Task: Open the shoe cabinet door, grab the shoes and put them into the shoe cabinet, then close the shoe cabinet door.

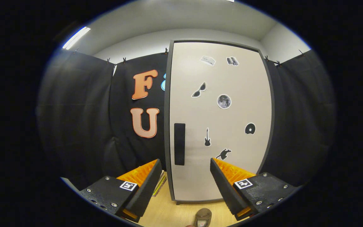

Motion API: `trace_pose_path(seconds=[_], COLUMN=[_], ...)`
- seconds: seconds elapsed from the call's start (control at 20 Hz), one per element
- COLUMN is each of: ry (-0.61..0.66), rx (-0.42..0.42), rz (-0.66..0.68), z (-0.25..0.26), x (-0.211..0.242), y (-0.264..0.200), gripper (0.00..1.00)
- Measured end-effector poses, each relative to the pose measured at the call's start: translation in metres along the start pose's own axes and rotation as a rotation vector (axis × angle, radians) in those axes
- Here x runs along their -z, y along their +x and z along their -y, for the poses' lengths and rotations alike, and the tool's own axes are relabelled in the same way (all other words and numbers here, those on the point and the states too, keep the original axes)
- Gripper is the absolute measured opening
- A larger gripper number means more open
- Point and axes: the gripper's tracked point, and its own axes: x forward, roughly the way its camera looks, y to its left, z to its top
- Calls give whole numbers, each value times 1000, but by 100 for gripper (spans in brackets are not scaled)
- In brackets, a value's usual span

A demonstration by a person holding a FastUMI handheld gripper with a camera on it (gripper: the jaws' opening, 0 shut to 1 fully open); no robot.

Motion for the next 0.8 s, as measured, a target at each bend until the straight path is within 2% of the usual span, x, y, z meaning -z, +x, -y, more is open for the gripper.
trace_pose_path(seconds=[0.4, 0.6, 0.7, 0.8], ry=[0, 4, 17, 17], rx=[6, 44, 49, 66], rz=[10, 9, 7, 2], z=[-19, -15, -16, -14], x=[-4, -2, 0, 3], y=[74, 102, 110, 118], gripper=[96, 96, 94, 88])
